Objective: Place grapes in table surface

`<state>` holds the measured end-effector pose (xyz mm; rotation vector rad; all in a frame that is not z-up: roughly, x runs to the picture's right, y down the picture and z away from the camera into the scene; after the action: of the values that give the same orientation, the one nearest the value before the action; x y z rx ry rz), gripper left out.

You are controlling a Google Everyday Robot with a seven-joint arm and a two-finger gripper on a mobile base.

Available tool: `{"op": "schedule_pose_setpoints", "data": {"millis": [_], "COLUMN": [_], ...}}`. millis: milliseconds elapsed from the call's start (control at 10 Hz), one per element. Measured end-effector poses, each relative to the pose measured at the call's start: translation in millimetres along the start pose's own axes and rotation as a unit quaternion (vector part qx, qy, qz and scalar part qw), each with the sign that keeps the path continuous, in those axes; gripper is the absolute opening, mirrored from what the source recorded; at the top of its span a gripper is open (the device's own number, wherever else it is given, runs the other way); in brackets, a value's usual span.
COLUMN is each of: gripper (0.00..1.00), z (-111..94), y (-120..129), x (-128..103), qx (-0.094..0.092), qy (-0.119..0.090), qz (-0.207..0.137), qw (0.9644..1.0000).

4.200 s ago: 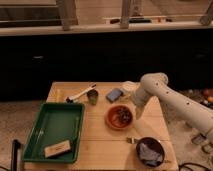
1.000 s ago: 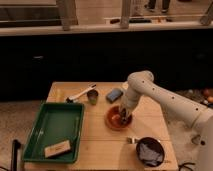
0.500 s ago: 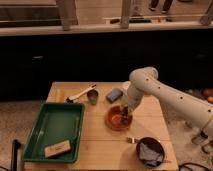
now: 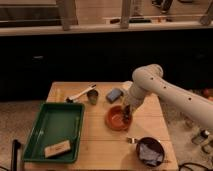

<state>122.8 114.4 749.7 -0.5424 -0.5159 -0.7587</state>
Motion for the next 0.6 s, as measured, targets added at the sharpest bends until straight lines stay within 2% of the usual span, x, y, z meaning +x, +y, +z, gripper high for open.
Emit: {"op": "schedule_pose_setpoints", "data": {"millis": [600], "gripper": [0.00], "z": [-12.4], "y": [7.8], "x": [4.4], "qx": [0.006], "qy": [0.008], "qz": [0.009], "qw": [0.9999]}}
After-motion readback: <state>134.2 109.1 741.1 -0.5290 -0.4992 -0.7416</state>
